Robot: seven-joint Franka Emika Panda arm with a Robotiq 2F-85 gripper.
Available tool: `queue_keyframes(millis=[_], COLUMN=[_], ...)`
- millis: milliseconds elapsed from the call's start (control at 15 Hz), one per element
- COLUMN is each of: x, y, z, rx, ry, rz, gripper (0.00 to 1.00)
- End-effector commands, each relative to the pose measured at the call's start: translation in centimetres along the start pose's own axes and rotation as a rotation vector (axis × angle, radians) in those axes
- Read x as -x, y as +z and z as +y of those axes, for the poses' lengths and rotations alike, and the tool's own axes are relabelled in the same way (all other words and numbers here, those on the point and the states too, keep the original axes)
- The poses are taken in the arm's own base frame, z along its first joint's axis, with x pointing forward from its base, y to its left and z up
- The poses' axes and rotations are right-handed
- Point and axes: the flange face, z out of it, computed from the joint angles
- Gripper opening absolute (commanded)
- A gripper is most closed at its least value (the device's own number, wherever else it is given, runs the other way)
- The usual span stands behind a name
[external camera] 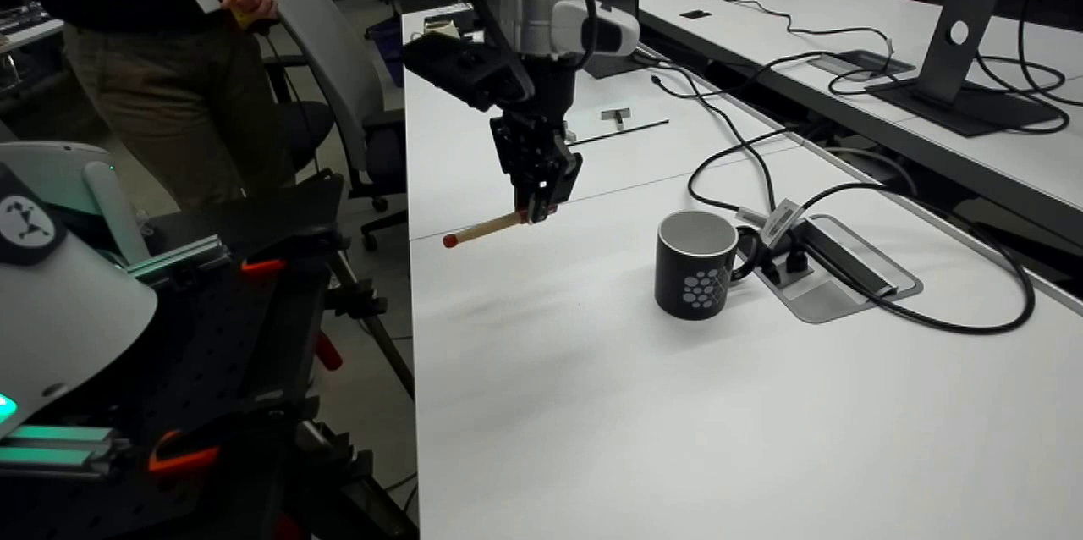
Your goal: Put the pen in the mug cup
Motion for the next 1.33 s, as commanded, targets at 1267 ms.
queue_keyframes(millis=[1267], x=[-3.4], y=[-7.3], z=[5.9], rx=[0.171], ry=[0.343], rz=[0.697], gripper=[0.08])
